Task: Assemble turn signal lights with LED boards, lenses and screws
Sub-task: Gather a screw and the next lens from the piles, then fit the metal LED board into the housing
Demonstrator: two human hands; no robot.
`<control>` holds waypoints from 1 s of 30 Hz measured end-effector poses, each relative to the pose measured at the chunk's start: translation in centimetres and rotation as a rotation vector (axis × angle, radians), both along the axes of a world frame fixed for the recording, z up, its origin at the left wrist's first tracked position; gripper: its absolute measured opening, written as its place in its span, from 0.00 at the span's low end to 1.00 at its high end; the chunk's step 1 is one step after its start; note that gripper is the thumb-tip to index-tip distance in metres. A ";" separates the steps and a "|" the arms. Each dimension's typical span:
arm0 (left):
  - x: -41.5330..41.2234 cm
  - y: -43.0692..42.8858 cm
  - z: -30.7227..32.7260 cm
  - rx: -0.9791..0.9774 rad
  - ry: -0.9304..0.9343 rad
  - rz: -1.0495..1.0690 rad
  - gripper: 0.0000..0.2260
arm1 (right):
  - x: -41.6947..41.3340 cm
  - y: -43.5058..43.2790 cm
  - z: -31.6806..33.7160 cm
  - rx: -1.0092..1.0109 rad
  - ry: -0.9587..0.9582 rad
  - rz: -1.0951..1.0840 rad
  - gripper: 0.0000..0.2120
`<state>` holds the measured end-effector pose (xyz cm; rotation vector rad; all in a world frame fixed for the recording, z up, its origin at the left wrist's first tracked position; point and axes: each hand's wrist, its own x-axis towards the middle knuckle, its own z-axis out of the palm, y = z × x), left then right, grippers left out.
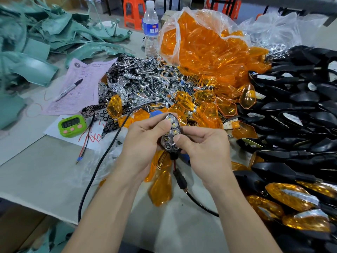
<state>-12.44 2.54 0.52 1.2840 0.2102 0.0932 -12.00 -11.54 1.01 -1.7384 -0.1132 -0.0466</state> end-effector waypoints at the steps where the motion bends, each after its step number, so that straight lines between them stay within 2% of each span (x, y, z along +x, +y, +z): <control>1: 0.1 -0.2 -0.1 0.024 -0.006 0.038 0.09 | 0.0 0.0 0.0 -0.015 -0.014 0.005 0.18; 4: 0.4 -0.5 -0.7 0.123 -0.024 0.124 0.10 | -0.2 0.2 0.3 -0.061 -0.075 0.000 0.15; 8: 0.1 -0.9 -0.6 0.178 -0.046 0.107 0.10 | 0.1 0.3 0.4 -0.077 -0.071 -0.037 0.24; 10: -0.2 -0.8 -0.6 0.185 -0.029 0.001 0.12 | 0.3 0.2 0.2 -0.044 -0.055 -0.071 0.19; 13: -0.9 -0.4 -0.6 0.097 -0.005 -0.149 0.11 | 0.5 0.3 0.0 0.001 0.031 -0.113 0.06; 15: -1.2 0.0 -0.6 0.023 0.009 -0.137 0.11 | 0.4 0.6 -0.1 -0.021 0.054 -0.108 0.05; 17: -1.5 0.4 -0.5 -0.005 0.019 -0.110 0.12 | 0.4 0.9 0.0 -0.068 0.032 -0.095 0.09; 20: -1.6 1.1 -0.4 -0.009 0.049 -0.038 0.11 | 0.7 1.6 0.3 -0.188 -0.056 -0.024 0.08; 22: -1.5 2.2 -0.3 -0.013 0.080 0.059 0.10 | 1.4 1.5 0.2 -0.261 -0.081 -0.087 0.11; 25: -1.3 4.5 -0.2 -0.015 0.108 0.187 0.09 | 2.5 0.4 -0.2 -0.396 -0.088 -0.146 0.08; 29: -1.3 6.3 -0.5 -0.062 0.125 0.247 0.08 | 1.5 1.6 -1.0 -0.778 -0.020 0.099 0.06; 30: -1.3 6.4 -0.6 -0.071 0.125 0.252 0.08 | 0.9 2.3 -1.3 -0.866 -0.006 0.156 0.08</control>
